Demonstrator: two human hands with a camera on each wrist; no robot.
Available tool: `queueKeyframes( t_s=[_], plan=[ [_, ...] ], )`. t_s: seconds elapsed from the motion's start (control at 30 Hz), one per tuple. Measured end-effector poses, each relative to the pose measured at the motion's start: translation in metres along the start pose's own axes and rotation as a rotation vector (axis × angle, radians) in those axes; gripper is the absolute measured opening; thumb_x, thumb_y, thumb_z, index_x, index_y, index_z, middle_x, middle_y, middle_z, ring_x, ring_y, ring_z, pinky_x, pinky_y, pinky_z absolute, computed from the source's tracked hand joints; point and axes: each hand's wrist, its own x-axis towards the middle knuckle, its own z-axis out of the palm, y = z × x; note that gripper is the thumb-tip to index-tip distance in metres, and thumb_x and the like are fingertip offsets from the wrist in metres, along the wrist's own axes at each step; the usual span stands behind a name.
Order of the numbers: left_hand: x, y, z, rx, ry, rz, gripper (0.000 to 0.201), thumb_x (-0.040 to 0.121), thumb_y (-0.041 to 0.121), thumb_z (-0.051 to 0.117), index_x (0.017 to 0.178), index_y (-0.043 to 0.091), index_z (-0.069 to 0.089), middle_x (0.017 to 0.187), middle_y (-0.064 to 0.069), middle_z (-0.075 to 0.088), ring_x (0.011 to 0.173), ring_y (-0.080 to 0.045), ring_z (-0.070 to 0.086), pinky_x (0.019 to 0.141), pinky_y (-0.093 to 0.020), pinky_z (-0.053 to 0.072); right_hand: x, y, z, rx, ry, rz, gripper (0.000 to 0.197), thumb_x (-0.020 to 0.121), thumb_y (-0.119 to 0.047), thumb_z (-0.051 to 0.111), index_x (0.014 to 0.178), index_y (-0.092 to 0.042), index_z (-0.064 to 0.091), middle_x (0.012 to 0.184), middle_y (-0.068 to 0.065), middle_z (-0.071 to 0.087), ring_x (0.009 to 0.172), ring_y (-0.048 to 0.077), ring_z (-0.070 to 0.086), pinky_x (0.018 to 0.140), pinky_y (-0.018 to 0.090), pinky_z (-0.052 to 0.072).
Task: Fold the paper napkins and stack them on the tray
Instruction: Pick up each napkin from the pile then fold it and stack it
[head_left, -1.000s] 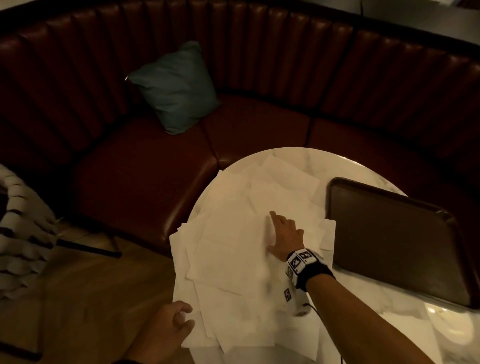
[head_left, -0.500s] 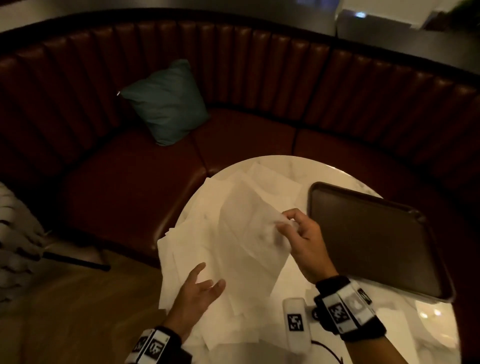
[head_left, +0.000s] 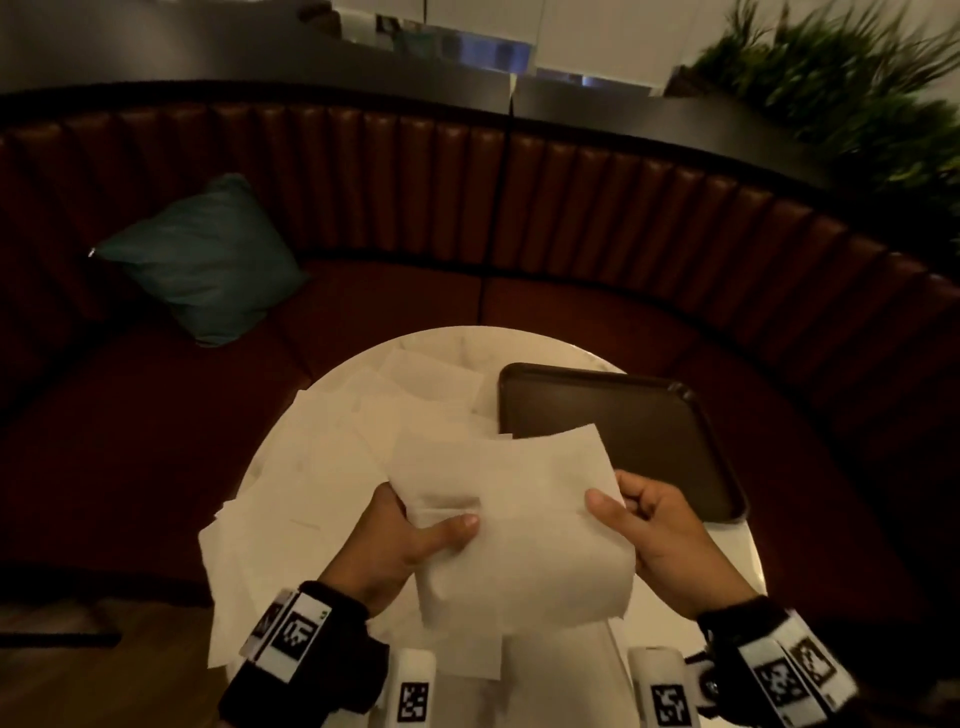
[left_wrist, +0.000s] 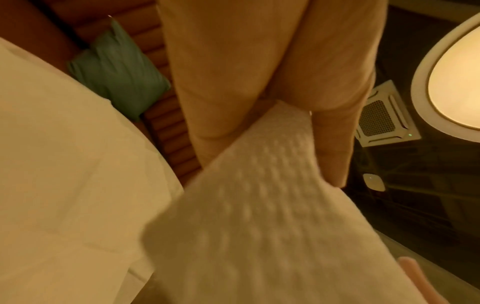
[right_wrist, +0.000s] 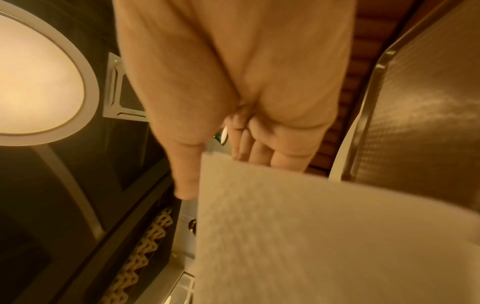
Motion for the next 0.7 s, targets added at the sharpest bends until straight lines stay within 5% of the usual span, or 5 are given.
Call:
queueKeyframes(
  t_s=[0.23, 0.33, 0.47, 0.57, 0.7],
  plan=[
    [0.003, 0.018, 0.004, 0.138, -0.025, -0.022, 0.041, 0.065, 0.023, 0.079, 0.098, 0.001, 0.067, 0.099, -0.016, 0.072, 0.092, -0.032, 0.068, 0.082, -0.045, 0.056, -0.016, 0.004, -0.018, -0.042, 0.091, -0.099, 0.027, 0.088, -0.015, 0.056, 0.114, -0.012, 0.063, 0.104, 0.011, 0.073, 0.095, 0.032, 0.069, 0.076, 0.040, 0.058],
    [0.004, 0.021, 0.010, 0.192, -0.010, -0.016, 0.020, 0.077, 0.008, 0.070, 0.094, -0.001, 0.067, 0.092, -0.015, 0.073, 0.083, -0.028, 0.069, 0.071, -0.034, 0.058, -0.020, 0.006, -0.020, -0.027, 0.057, -0.080, 0.030, 0.084, -0.012, 0.060, 0.114, -0.011, 0.063, 0.107, 0.008, 0.072, 0.097, 0.027, 0.069, 0.074, 0.033, 0.058],
    [0.007, 0.019, 0.018, 0.130, -0.015, -0.031, 0.012, 0.080, -0.001, 0.061, 0.090, -0.001, 0.068, 0.085, -0.013, 0.072, 0.077, -0.023, 0.067, 0.068, -0.030, 0.056, -0.024, 0.008, -0.026, -0.079, 0.127, -0.164, 0.019, 0.081, -0.011, 0.063, 0.097, -0.009, 0.072, 0.097, 0.009, 0.074, 0.093, 0.030, 0.070, 0.073, 0.030, 0.058],
    [0.008, 0.018, 0.020, 0.040, -0.072, -0.057, 0.011, 0.072, 0.004, 0.068, 0.079, 0.013, 0.071, 0.077, -0.007, 0.070, 0.069, -0.020, 0.065, 0.059, -0.026, 0.054, -0.030, 0.008, -0.038, -0.066, 0.088, -0.243, 0.025, 0.071, -0.034, 0.076, 0.090, -0.018, 0.077, 0.095, 0.005, 0.075, 0.091, 0.024, 0.070, 0.070, 0.027, 0.057],
    [0.009, 0.019, 0.025, 0.042, -0.116, -0.143, 0.013, 0.072, 0.010, 0.048, 0.062, 0.015, 0.055, 0.067, -0.007, 0.054, 0.059, -0.021, 0.052, 0.049, -0.023, 0.041, -0.043, 0.010, -0.052, -0.012, -0.005, -0.266, 0.032, 0.055, -0.042, 0.086, 0.068, -0.014, 0.076, 0.087, 0.004, 0.066, 0.082, 0.024, 0.065, 0.065, 0.030, 0.057]
  ],
)
